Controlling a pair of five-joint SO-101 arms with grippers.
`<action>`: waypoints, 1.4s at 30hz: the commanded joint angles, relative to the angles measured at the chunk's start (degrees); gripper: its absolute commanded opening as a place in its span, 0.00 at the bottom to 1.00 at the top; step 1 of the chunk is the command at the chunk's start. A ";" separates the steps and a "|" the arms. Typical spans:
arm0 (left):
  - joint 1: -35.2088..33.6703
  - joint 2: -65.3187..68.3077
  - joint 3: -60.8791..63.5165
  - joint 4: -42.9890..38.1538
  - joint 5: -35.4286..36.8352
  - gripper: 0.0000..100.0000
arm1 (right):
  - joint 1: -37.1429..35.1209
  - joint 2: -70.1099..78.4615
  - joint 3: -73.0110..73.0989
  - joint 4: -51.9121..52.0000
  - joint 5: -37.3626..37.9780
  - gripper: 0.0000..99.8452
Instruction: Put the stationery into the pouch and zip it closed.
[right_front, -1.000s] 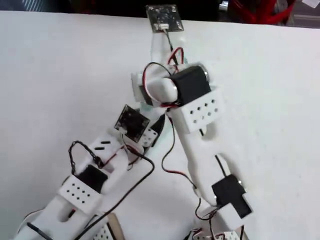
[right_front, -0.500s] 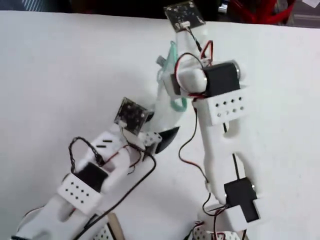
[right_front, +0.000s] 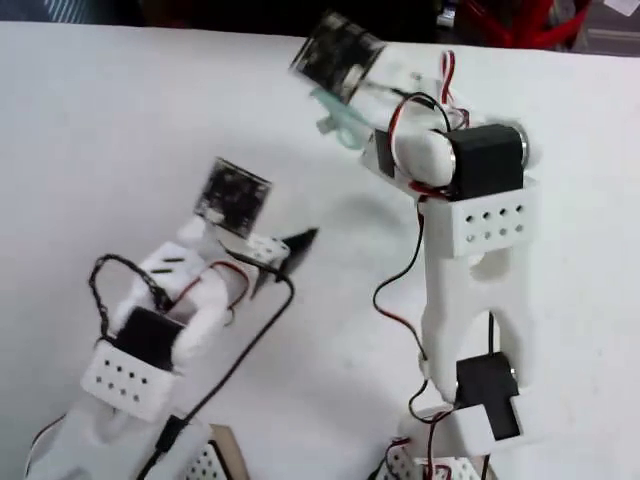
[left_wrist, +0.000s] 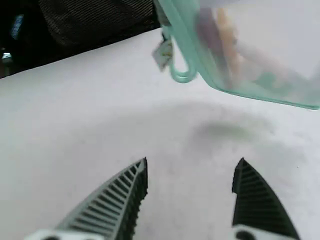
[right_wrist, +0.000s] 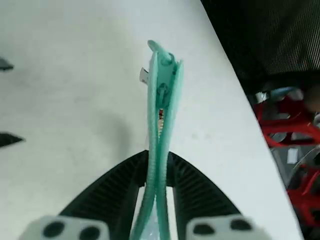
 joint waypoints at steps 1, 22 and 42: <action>-2.51 -0.84 -2.73 -2.02 -0.53 0.27 | -1.10 -0.40 -2.99 -0.04 11.34 0.02; 11.30 10.33 2.55 -20.57 -1.58 0.27 | 8.92 -17.98 27.78 0.13 35.69 0.02; 19.47 7.60 1.32 -20.13 -6.51 0.27 | 7.78 -17.36 27.69 0.13 43.60 0.02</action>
